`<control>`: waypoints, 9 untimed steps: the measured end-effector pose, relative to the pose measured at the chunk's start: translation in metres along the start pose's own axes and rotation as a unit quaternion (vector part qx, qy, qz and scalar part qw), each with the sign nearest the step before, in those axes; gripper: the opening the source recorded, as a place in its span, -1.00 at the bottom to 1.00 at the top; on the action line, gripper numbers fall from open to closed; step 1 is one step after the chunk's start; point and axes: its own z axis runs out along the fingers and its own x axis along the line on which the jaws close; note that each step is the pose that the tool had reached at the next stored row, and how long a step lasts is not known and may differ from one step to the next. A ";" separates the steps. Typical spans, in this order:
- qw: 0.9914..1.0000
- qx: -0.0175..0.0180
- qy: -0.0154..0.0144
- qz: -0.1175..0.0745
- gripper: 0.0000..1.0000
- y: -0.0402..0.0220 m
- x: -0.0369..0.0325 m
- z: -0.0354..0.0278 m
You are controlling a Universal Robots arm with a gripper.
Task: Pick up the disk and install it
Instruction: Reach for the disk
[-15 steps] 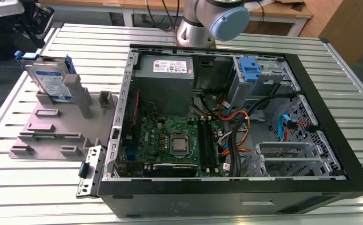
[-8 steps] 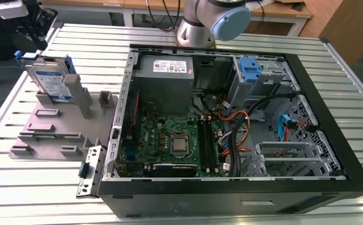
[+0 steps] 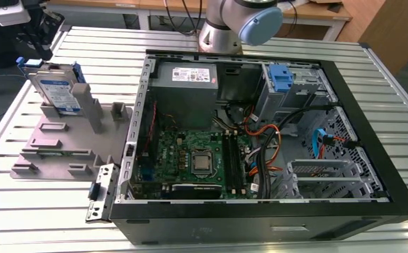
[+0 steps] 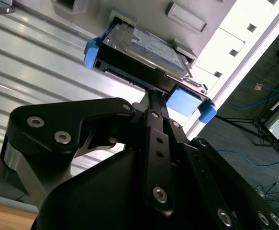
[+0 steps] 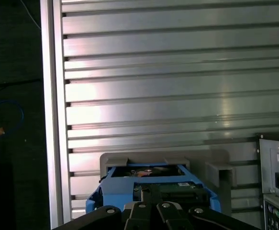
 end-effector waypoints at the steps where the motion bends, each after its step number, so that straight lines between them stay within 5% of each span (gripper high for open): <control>1: 1.000 0.000 0.000 0.000 -0.79 -0.0014 -0.0003 -0.0001; 9: 1.000 0.000 0.001 0.002 -0.79 -0.0135 -0.0038 -0.0005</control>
